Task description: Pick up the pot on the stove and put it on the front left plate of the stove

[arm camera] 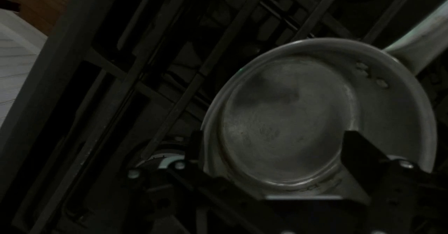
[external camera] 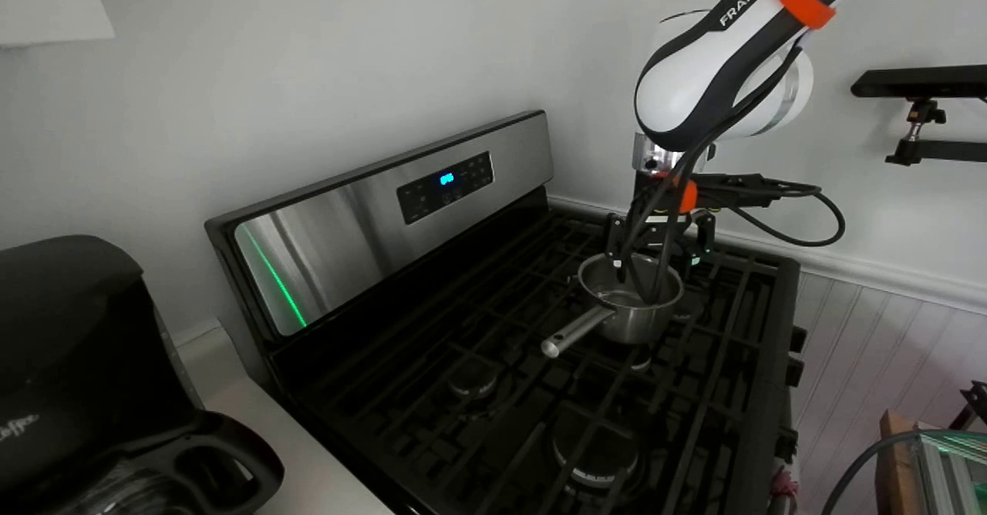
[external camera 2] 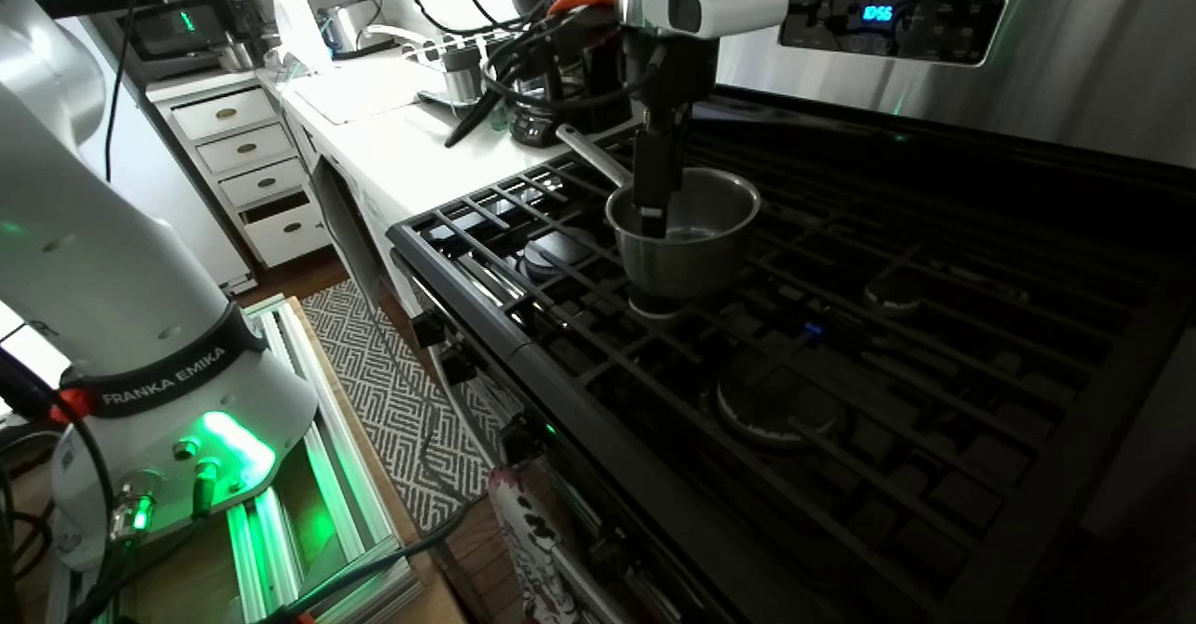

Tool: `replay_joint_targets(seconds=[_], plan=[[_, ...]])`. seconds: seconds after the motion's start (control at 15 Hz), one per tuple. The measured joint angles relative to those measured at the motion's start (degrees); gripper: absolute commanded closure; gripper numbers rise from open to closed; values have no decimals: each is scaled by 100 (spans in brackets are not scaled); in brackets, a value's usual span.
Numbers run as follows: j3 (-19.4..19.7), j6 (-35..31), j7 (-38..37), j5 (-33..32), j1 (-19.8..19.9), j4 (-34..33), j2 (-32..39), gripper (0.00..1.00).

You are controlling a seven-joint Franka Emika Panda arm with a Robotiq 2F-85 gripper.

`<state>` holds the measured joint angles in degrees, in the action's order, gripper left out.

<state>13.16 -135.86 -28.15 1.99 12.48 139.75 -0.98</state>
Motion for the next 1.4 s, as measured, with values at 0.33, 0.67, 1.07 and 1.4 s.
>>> replay_joint_targets(seconds=[0.33, 0.67, 1.07, 1.4], plan=[[29, 152, -146, -230, 54, 52, 0, 0], [63, 118, -79, 96, 95, 212, 41, 0], [87, -84, 199, 810, 95, 343, 67, 47], [127, -128, 309, 1049, 103, 407, 67, 81]])
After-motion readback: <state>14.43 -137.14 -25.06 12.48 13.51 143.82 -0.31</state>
